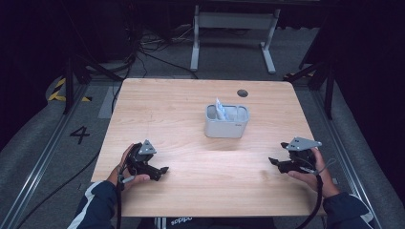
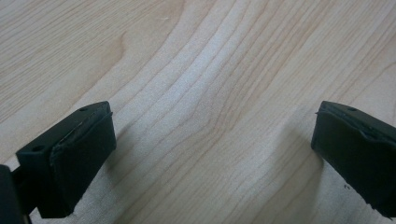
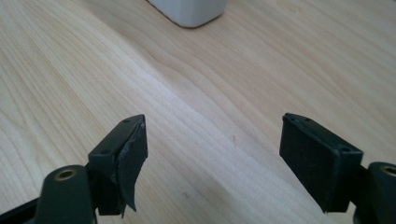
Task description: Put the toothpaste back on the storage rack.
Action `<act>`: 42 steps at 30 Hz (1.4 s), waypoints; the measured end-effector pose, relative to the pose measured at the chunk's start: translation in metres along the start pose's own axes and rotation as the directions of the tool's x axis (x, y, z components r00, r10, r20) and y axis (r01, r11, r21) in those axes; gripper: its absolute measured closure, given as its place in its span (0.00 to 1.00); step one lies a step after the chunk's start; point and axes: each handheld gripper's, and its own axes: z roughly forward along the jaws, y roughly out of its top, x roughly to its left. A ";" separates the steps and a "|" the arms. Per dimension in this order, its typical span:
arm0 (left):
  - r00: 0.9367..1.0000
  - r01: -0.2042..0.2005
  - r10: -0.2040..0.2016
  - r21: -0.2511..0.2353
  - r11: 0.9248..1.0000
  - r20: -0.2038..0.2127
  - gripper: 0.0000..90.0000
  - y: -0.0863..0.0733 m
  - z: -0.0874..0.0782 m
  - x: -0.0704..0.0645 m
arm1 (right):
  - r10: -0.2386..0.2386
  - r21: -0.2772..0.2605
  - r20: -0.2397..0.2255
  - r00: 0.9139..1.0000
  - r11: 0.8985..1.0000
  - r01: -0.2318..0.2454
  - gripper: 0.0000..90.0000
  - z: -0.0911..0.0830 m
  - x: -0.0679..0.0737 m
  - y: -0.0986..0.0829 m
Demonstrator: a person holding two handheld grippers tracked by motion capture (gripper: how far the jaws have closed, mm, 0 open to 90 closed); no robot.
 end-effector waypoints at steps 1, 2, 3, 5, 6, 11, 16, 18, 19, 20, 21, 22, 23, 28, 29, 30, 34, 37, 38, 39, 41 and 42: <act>1.000 0.000 0.000 0.000 1.000 0.000 0.00 0.000 0.000 0.000 | 0.000 0.000 0.000 1.000 1.000 0.000 0.27 0.000 0.000 0.000; 1.000 0.002 -0.002 -0.002 1.000 -0.001 0.00 0.000 0.000 0.000 | 0.007 0.001 -0.001 1.000 1.000 -0.007 0.26 0.000 -0.001 -0.004; 1.000 0.004 -0.004 -0.003 1.000 0.001 0.00 0.000 0.000 0.000 | 0.014 -0.003 -0.004 1.000 1.000 -0.014 0.26 0.000 -0.001 -0.007; 1.000 -0.003 0.003 -0.003 1.000 0.000 0.00 0.000 0.000 0.000 | 0.021 0.001 -0.002 1.000 1.000 -0.021 0.26 0.000 -0.002 -0.014; 1.000 -0.004 0.004 -0.003 1.000 -0.002 0.00 0.000 0.000 0.000 | 0.021 -0.002 0.000 1.000 1.000 -0.021 0.26 0.000 -0.002 -0.017; 1.000 -0.003 0.003 -0.003 1.000 -0.002 0.00 0.000 0.000 0.000 | 0.079 0.001 -0.020 0.997 0.997 -0.079 0.25 0.000 -0.003 -0.035; 1.000 0.000 0.000 -0.003 1.000 0.000 0.00 0.000 0.000 0.000 | 0.123 0.009 -0.019 0.992 0.992 -0.123 0.23 0.000 -0.004 -0.050; 1.000 -0.001 0.001 0.004 1.000 0.000 0.00 0.000 0.000 0.000 | 0.162 -0.009 -0.022 0.987 0.987 -0.162 0.22 -0.001 -0.007 -0.057; 1.000 -0.002 0.002 0.005 1.000 -0.001 0.00 0.000 0.000 0.000 | 0.183 -0.005 -0.023 0.983 0.983 -0.183 0.23 -0.001 -0.009 -0.058; 1.000 0.000 0.000 0.004 1.000 -0.002 0.00 0.000 0.000 0.000 | 0.202 -0.010 -0.017 0.979 0.979 -0.203 0.23 -0.003 -0.010 -0.059; 1.000 -0.001 0.001 0.005 1.000 -0.002 0.00 0.000 -0.001 0.000 | 0.217 -0.015 -0.014 0.976 0.976 -0.217 0.23 -0.004 -0.010 -0.060; 1.000 -0.001 0.001 0.005 1.000 -0.002 0.00 0.000 -0.001 0.000 | 0.217 -0.015 -0.014 0.976 0.976 -0.217 0.23 -0.004 -0.010 -0.060; 1.000 0.000 0.000 0.006 1.000 -0.004 0.00 0.000 -0.001 0.000 | 0.221 -0.002 -0.012 0.975 0.975 -0.221 0.22 -0.003 -0.011 -0.060; 1.000 0.003 -0.003 0.000 1.000 -0.007 0.00 0.000 0.000 -0.001 | 0.217 0.004 -0.002 0.976 0.976 -0.217 0.20 -0.002 -0.011 -0.059; 1.000 0.003 -0.003 -0.001 1.000 -0.007 0.00 0.000 0.000 -0.001 | 0.217 0.004 -0.002 0.976 0.976 -0.217 0.19 -0.002 -0.011 -0.059; 1.000 0.003 -0.003 0.000 1.000 -0.007 0.00 0.000 0.000 -0.001 | 0.217 0.005 -0.003 0.976 0.976 -0.217 0.19 -0.002 -0.011 -0.059; 1.000 0.001 -0.001 0.001 1.000 -0.009 0.00 0.000 0.000 -0.001 | 0.207 0.008 -0.006 0.978 0.978 -0.207 0.18 -0.001 -0.012 -0.059; 1.000 0.015 -0.015 -0.002 1.000 -0.013 0.00 -0.001 0.000 -0.002 | 0.209 0.011 -0.010 0.978 0.978 -0.209 0.17 0.000 -0.013 -0.058; 1.000 0.015 -0.015 -0.002 1.000 -0.013 0.00 -0.001 0.000 -0.002 | 0.210 0.009 -0.009 0.978 0.978 -0.210 0.16 0.000 -0.013 -0.058; 1.000 0.016 -0.016 -0.002 1.000 -0.013 0.00 -0.001 0.000 -0.002 | 0.208 0.009 -0.008 0.978 0.978 -0.208 0.16 0.001 -0.013 -0.058; 1.000 0.016 -0.016 -0.003 1.000 -0.013 0.00 -0.001 0.000 -0.002 | 0.204 0.011 -0.010 0.979 0.979 -0.204 0.16 0.001 -0.013 -0.057; 1.000 0.015 -0.015 -0.001 1.000 -0.013 0.00 -0.001 0.000 -0.002 | 0.203 0.012 -0.011 0.979 0.979 -0.203 0.16 0.001 -0.014 -0.057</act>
